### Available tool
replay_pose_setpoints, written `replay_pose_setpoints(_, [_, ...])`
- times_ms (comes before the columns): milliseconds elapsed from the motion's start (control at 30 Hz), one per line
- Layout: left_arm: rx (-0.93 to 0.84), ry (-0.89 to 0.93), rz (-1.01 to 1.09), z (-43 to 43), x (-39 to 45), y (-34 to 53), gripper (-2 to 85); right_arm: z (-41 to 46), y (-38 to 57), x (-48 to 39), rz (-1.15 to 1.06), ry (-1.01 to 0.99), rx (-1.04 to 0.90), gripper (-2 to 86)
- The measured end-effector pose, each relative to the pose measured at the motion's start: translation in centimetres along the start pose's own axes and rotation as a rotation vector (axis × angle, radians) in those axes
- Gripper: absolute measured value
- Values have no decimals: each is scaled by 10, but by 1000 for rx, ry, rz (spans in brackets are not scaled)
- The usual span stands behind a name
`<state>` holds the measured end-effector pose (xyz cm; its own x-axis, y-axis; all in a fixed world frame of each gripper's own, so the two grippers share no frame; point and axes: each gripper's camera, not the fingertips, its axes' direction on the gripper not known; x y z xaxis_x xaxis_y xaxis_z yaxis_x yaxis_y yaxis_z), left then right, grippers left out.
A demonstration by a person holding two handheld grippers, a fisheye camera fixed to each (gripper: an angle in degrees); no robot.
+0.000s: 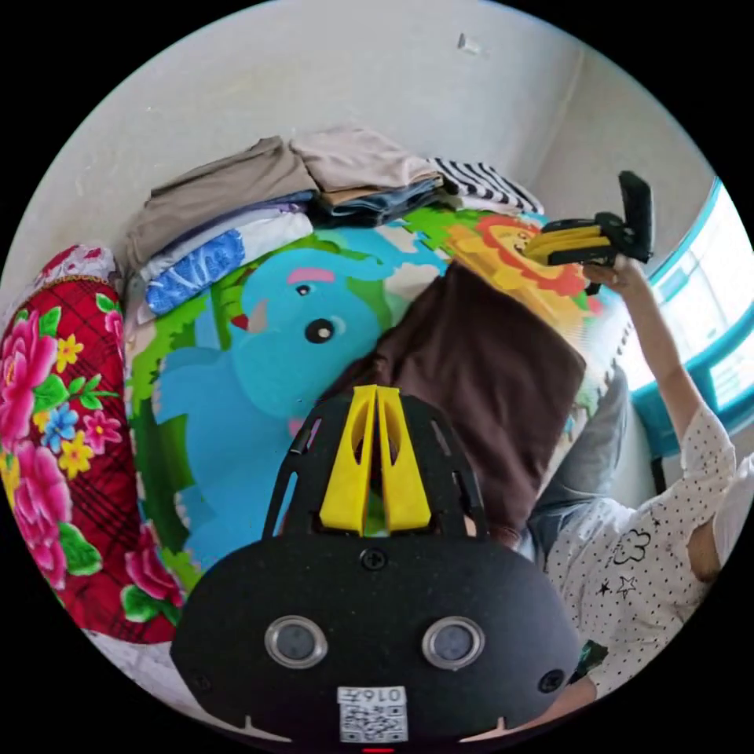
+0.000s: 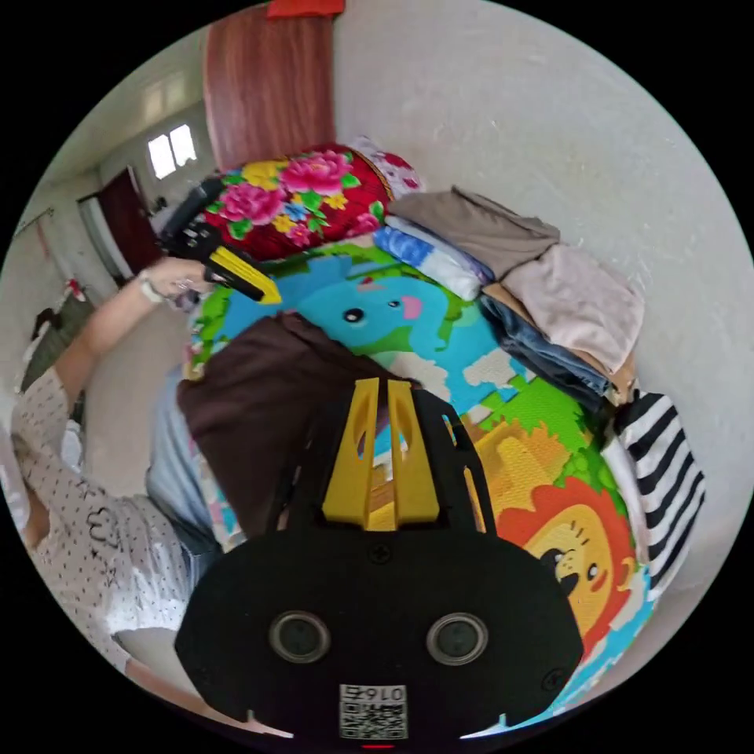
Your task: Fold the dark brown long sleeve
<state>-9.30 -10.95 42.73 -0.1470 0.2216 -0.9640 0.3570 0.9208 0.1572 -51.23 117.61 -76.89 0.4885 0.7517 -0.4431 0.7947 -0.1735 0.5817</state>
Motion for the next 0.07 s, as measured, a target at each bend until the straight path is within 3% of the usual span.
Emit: replay_pose_setpoints(67, [15,-10,-40,-12,-13,35,37,-10,60,-22,-26,-143,70,44])
